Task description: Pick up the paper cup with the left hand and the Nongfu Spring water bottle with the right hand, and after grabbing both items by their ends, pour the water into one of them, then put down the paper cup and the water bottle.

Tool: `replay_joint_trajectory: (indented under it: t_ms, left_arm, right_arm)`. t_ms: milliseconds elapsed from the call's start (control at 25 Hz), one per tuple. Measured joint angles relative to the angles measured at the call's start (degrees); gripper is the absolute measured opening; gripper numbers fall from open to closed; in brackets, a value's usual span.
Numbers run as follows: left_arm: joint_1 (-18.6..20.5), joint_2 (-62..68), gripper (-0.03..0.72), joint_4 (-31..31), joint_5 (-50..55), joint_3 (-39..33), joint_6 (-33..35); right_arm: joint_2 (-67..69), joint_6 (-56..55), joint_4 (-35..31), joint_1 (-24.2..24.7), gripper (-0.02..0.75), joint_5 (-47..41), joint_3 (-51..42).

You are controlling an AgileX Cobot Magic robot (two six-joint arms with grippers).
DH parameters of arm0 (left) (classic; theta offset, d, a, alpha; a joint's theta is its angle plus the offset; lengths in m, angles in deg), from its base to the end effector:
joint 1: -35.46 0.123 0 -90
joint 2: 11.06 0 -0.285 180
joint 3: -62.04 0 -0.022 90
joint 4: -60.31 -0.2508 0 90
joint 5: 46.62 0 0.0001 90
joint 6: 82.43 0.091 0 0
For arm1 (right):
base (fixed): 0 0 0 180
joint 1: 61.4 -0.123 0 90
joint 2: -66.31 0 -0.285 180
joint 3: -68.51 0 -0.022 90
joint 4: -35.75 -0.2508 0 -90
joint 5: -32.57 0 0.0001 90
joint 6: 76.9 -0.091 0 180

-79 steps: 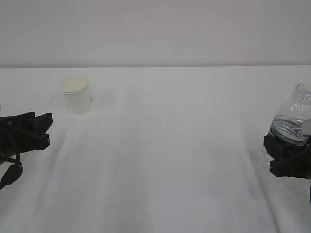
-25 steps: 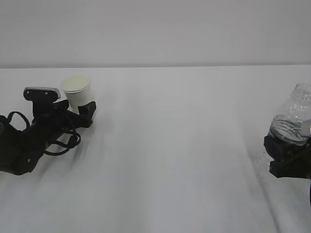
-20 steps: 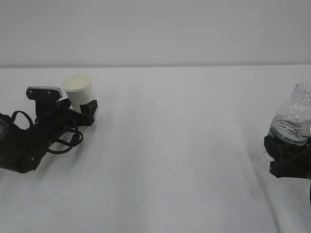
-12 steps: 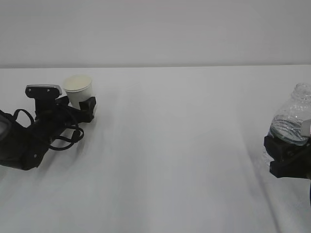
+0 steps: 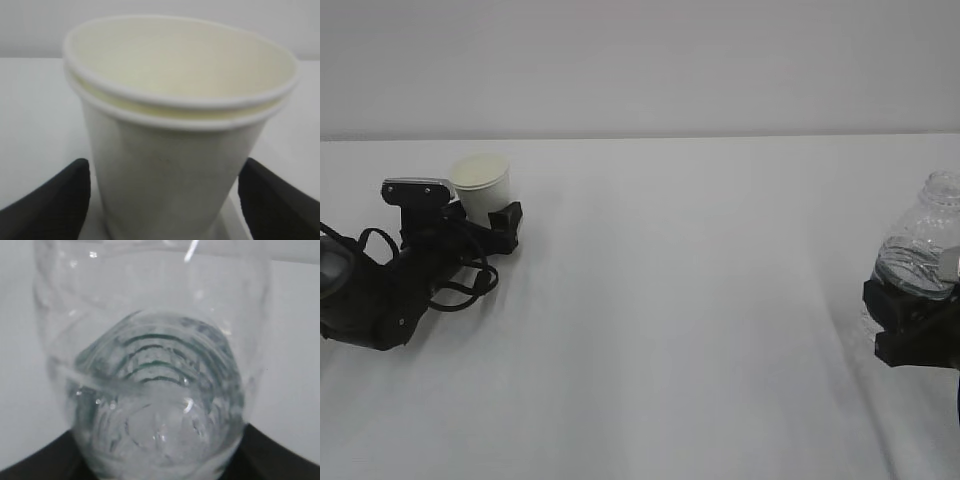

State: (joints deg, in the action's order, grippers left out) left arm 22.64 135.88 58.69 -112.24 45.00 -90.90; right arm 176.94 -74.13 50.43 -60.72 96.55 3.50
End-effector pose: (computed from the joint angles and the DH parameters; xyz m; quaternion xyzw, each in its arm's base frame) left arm 0.4082 -0.0953 0.0301 0.0415 0.7557 -0.1266 0.6413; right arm 0.2235 0.0181 0.1074 -0.1258 0.8184 0.0467 0.5587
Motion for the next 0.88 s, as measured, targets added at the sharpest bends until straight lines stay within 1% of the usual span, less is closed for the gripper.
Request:
replay_joint_trajectory:
  t_ms: [400, 880]
  left_arm:
    - [0.0, 0.1, 0.690, 0.4, 0.0, 2.0, 0.0]
    - [0.9, 0.2, 0.690, 0.6, 0.0, 3.1, 0.0]
  right_arm:
    - [0.0, 0.0, 0.1, 0.0, 0.405, 0.0, 0.0]
    - [0.0, 0.0, 0.1, 0.0, 0.405, 0.0, 0.0]
